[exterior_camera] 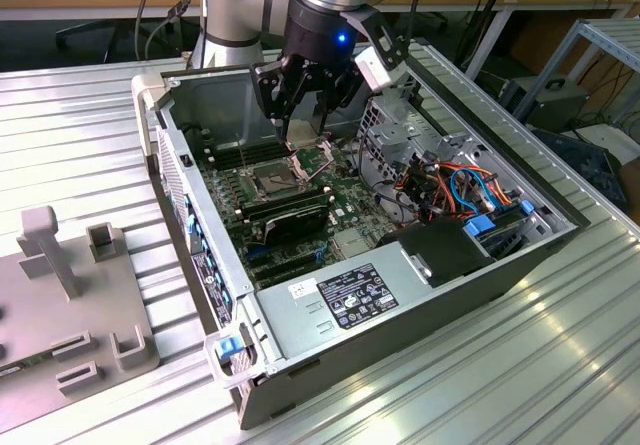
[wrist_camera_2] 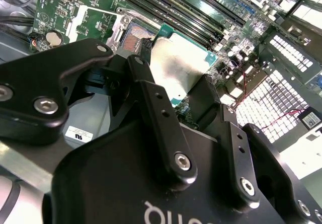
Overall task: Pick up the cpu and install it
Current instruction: 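Pick up the cpu and move it towards the insertion slot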
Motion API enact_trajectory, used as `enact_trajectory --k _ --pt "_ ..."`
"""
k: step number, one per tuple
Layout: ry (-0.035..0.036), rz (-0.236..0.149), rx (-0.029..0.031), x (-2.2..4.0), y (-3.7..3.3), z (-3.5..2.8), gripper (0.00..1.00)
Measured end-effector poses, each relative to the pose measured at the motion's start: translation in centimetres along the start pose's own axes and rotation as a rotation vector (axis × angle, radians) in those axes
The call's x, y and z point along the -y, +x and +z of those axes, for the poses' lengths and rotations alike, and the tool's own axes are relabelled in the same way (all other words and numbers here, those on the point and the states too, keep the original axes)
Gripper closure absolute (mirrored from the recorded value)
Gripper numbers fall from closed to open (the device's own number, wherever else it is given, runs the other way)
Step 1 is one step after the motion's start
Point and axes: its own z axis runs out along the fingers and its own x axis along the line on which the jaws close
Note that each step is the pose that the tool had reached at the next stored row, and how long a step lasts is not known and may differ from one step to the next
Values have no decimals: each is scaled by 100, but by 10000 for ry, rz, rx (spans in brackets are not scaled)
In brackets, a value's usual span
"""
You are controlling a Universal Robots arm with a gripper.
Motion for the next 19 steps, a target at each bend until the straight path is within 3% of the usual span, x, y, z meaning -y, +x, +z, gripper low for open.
enact_trajectory --k 5,19 --pt "2 -1 -1 1 0 46 45" --pt "1 0 -1 1 0 53 45"
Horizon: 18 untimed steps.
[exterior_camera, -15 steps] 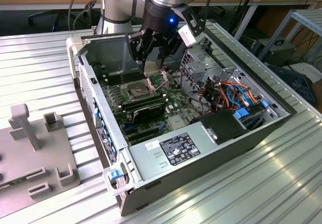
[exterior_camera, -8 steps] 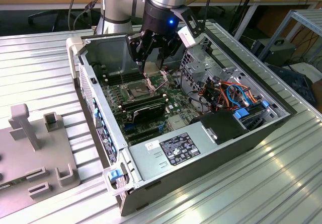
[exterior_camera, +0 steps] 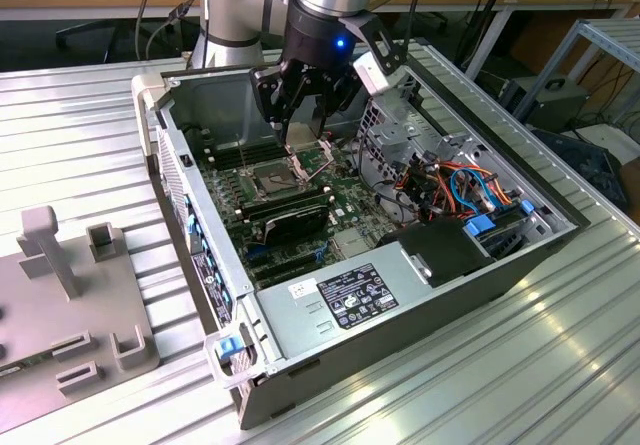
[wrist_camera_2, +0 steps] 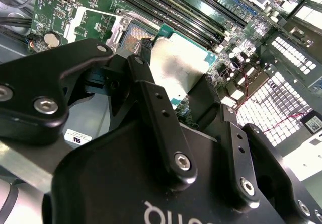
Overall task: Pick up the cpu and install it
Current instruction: 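Pick up the cpu and move it towards the insertion slot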
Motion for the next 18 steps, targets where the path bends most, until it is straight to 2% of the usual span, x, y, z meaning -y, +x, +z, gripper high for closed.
enact_trajectory --k 3,13,18 --pt "0 0 0 0 0 25 45" --pt "-1 0 1 3 -1 244 45" --pt "-1 1 1 0 -1 268 45"
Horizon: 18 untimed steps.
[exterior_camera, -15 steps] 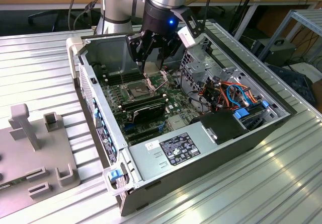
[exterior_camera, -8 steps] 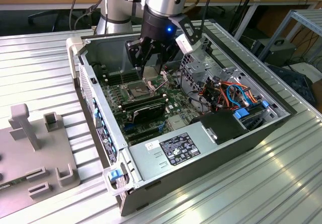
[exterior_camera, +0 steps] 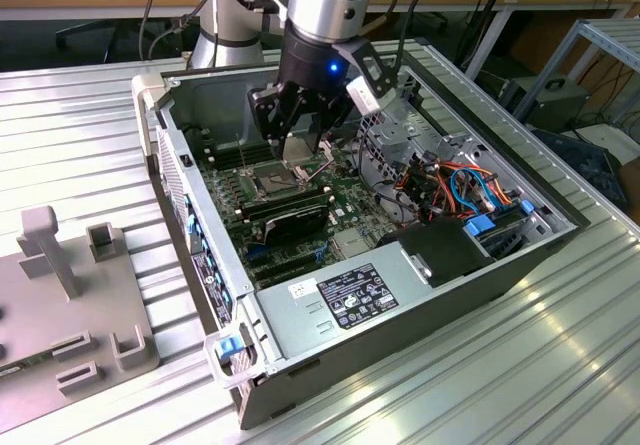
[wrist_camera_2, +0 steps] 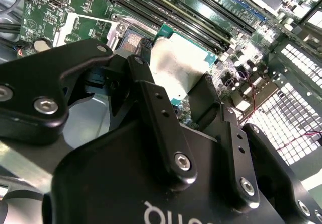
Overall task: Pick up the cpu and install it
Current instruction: 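Pick up the cpu and move it towards the insertion slot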
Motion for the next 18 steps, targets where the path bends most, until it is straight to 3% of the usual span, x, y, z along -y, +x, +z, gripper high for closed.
enact_trajectory --k 9,18 --pt "0 -2 0 -81 0 47 45" --pt "1 -2 -1 -85 0 49 45"
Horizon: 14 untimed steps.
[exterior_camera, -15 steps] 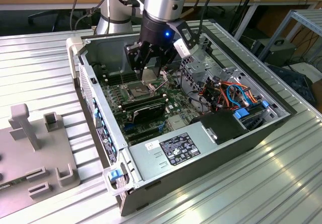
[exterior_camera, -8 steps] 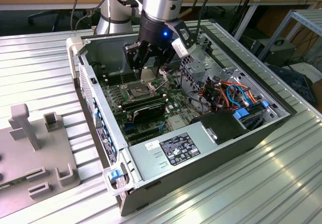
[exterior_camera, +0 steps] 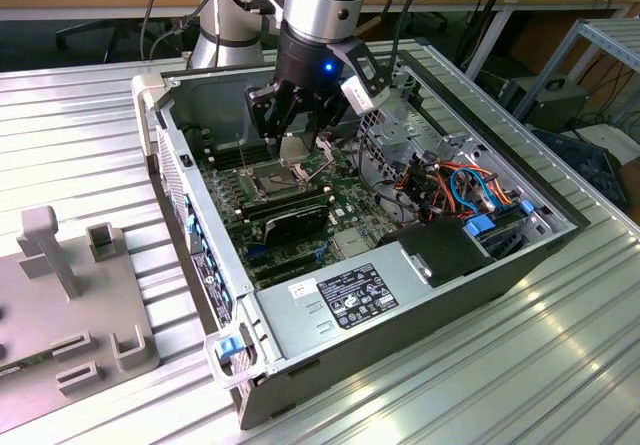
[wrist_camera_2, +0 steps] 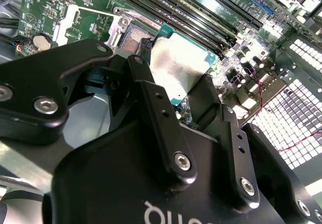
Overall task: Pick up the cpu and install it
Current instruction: 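Pick up the cpu and move it towards the insertion slot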
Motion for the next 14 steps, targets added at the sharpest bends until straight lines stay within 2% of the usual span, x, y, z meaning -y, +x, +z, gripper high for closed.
enact_trajectory --k 6,10,14 --pt "-1 0 1 -1 -1 13 45" --pt "2 1 -13 -8 -15 99 45" --pt "1 1 -19 -73 -22 149 45"
